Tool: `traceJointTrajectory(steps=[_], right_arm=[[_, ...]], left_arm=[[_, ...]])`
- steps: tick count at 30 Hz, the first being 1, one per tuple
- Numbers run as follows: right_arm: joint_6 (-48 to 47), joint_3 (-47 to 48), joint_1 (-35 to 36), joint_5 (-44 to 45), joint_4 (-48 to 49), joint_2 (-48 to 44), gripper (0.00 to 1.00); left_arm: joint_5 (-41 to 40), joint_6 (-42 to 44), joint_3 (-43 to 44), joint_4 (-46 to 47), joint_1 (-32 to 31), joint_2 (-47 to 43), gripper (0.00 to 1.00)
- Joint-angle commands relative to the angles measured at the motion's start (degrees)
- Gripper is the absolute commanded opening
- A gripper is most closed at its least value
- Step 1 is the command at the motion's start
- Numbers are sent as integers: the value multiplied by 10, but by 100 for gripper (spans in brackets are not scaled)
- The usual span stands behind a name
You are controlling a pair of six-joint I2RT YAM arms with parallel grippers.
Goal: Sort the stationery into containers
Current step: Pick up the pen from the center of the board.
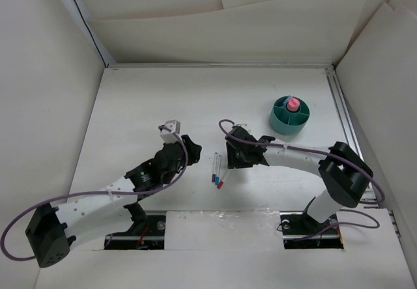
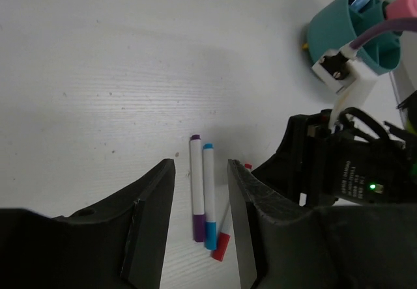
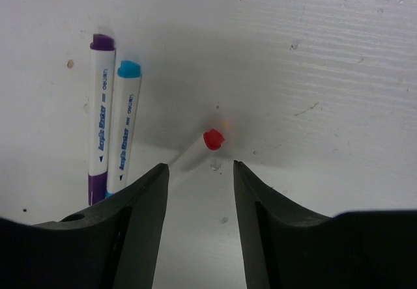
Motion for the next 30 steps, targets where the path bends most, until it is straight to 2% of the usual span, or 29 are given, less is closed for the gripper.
traceJointTrajectory(steps=[1, 6, 9, 14, 15, 18, 20, 21, 25, 30], right_arm=[[30, 37, 3, 32, 9, 16, 49], [49, 37, 3, 32, 16, 33, 45], [54, 37, 3, 32, 16, 44, 42], [66, 32, 3, 37, 16, 44, 40], [71, 32, 3, 37, 22, 50, 36], [76, 25, 3, 31, 30, 55, 31], [76, 19, 3, 31, 35, 55, 23], [76, 19, 3, 31, 35, 50, 15], [76, 25, 3, 54, 35, 39, 5], [53, 59, -8, 85, 28, 1, 3]], left_arm=[[-8, -6, -12, 32, 12, -29, 35], [-2, -13, -27, 32, 12, -46, 35], [-16, -18, -43, 26, 12, -86, 35], [-51, -18, -48, 16, 12, -154, 42], [-58, -13, -48, 16, 12, -160, 43], [-64, -13, -48, 16, 12, -152, 44], [-64, -13, -43, 16, 12, -137, 46], [-64, -13, -43, 16, 12, -123, 46], [-64, -13, -43, 40, 12, -101, 47], [-58, -13, -49, 45, 12, -89, 47]])
